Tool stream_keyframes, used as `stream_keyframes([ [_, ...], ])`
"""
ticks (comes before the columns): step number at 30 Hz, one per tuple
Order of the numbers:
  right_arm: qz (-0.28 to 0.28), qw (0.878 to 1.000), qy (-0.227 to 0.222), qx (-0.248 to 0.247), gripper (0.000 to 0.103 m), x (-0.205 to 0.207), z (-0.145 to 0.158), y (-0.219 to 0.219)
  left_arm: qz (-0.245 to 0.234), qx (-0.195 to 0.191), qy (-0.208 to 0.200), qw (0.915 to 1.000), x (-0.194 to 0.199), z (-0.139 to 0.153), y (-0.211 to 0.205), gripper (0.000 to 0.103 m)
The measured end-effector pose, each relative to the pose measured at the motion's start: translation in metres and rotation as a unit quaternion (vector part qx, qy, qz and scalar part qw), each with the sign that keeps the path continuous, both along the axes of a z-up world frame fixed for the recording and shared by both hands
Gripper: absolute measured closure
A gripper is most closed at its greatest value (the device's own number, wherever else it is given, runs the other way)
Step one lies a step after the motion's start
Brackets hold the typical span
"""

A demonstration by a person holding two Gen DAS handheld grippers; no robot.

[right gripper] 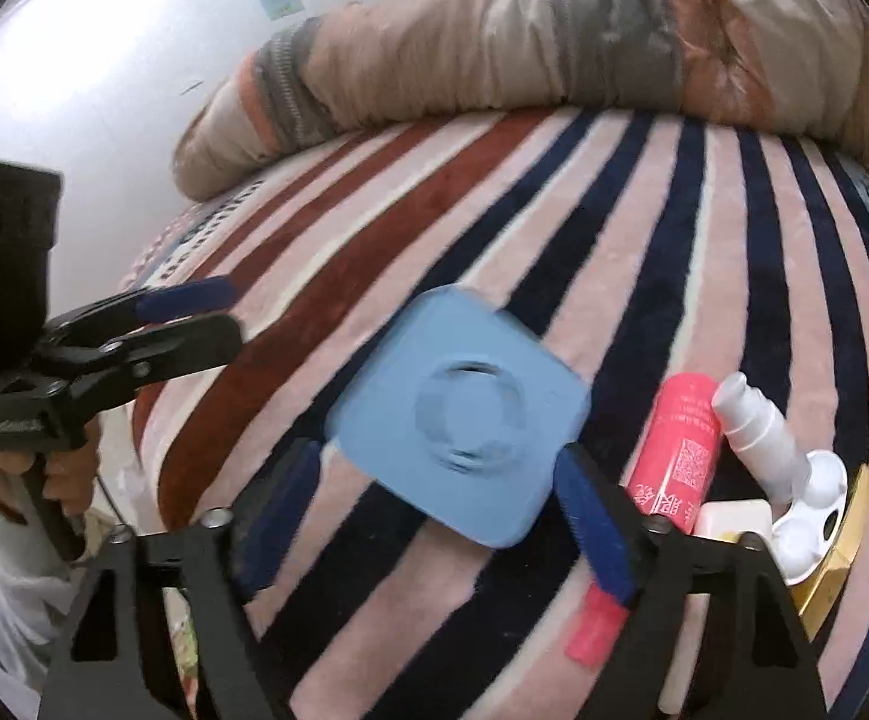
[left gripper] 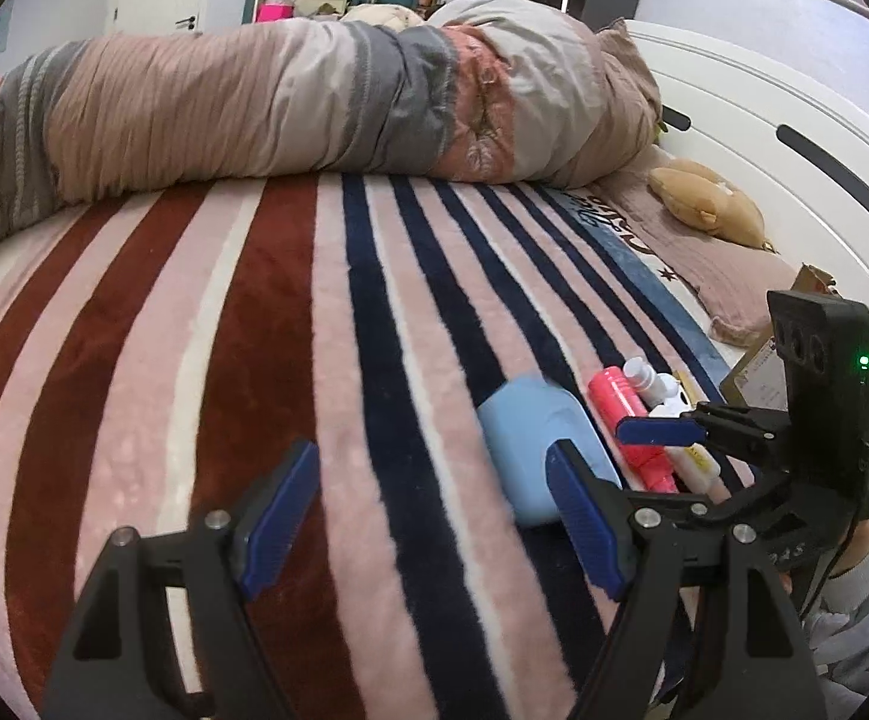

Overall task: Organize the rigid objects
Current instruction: 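Grasp the light-blue square device with the right tool, then lower the blue device into the cardboard box and open the right tool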

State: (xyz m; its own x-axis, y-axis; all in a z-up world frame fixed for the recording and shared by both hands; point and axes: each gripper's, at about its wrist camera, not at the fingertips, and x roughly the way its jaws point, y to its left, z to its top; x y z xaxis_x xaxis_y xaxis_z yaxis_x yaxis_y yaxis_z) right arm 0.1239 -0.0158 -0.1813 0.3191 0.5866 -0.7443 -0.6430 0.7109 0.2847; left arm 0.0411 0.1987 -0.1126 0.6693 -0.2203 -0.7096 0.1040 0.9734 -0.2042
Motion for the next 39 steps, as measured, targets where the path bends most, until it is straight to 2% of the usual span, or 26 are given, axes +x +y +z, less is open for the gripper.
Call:
stream_keyframes([
  [3,-0.015,1.000,0.005,-0.017,0.017,0.007,-0.005,0.005,0.004,-0.003,0.003,1.0000,-0.002,-0.004,0.006,0.028],
  [7,-0.008,0.999,0.043,-0.006,0.017,0.016,-0.012,0.016,0.011,0.000,0.006,0.9999,-0.005,-0.006,0.012,0.028],
  [11,-0.009,1.000,0.024,-0.011,0.014,0.013,-0.010,0.034,0.016,-0.001,0.008,0.9998,-0.008,-0.007,0.018,0.028],
  [13,-0.040,0.998,0.008,-0.037,0.014,0.014,-0.011,0.046,0.020,-0.002,0.009,0.9998,-0.008,-0.007,0.022,0.028],
  [17,-0.115,0.991,0.007,-0.069,0.012,0.020,-0.017,0.068,0.036,0.003,0.008,0.9993,-0.010,-0.006,0.036,0.028],
  [19,-0.137,0.986,-0.001,-0.100,0.020,0.022,-0.022,0.077,0.039,-0.008,0.014,0.9991,-0.009,-0.008,0.044,0.028],
  [21,-0.146,0.983,-0.005,-0.113,0.021,0.022,-0.022,0.079,0.036,-0.022,0.022,0.9989,-0.008,-0.011,0.049,0.028],
  [24,-0.123,0.987,-0.017,-0.104,0.022,0.015,-0.015,0.076,0.019,-0.029,0.029,0.9990,-0.005,-0.014,0.047,0.028],
  [27,-0.094,0.990,-0.051,-0.096,0.022,0.004,-0.004,0.069,-0.008,-0.064,0.033,0.9973,0.001,-0.013,0.043,0.028],
  [30,-0.060,0.995,-0.061,-0.056,0.022,-0.006,0.010,0.058,-0.046,-0.094,0.027,0.9942,0.007,-0.006,0.028,0.029],
  [32,-0.039,0.995,-0.089,-0.034,0.022,-0.016,0.026,0.047,-0.071,-0.111,0.026,0.9910,0.012,0.001,0.015,0.034],
  [35,-0.004,0.992,-0.128,-0.002,0.022,-0.028,0.051,0.033,-0.114,-0.144,0.022,0.9828,0.018,0.015,-0.007,0.041],
  [39,0.010,0.987,-0.158,0.029,0.022,-0.043,0.082,0.012,-0.164,-0.185,0.014,0.9688,0.023,0.041,-0.040,0.050],
])
